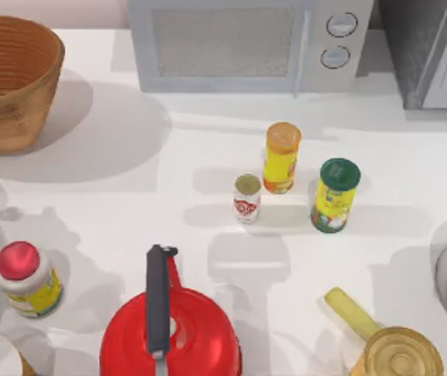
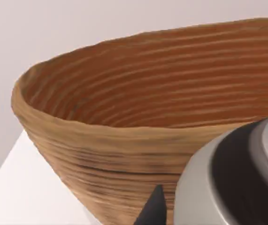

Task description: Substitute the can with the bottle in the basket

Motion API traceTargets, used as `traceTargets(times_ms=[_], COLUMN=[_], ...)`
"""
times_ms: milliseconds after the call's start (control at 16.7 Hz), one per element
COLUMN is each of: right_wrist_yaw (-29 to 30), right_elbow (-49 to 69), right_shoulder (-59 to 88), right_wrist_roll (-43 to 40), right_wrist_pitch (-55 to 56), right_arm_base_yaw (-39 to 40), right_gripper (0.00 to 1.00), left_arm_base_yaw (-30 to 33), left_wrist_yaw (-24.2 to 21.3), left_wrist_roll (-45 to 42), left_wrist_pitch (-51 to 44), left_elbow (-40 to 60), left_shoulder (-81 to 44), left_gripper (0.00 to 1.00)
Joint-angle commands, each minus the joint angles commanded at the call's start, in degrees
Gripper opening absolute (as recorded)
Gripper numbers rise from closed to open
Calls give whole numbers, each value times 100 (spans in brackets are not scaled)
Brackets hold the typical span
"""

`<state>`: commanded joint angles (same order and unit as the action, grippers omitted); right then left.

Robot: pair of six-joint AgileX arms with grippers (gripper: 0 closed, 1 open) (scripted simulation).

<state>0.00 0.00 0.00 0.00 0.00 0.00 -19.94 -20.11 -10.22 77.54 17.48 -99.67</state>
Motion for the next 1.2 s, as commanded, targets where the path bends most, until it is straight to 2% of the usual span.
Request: traceTargets(times_ms=[180,420,780,960,1200], right_wrist_yaw=[0,0,0,0,0], right_elbow=[0,0,0,0,0], right_shoulder=[0,0,0,0,0], right_wrist_roll=[0,0,0,0,0], right_wrist_pitch=[0,0,0,0,0], right_arm_base_yaw=[0,0,0,0,0], right_gripper=[100,100,100,100,100], left_arm_base_yaw=[-239,-350,327,787,1005], left_wrist_yaw=[98,343,703,811,842], left_wrist_roll=[-177,-172,276,546,677], left_wrist_pitch=[-1061,-3097,-6004,-6838,-7129], left_elbow=[504,1754,4006,4847,5146], left_shoulder=[733,1412,1546,1405,1276], left_gripper=[0,0,0,0,0])
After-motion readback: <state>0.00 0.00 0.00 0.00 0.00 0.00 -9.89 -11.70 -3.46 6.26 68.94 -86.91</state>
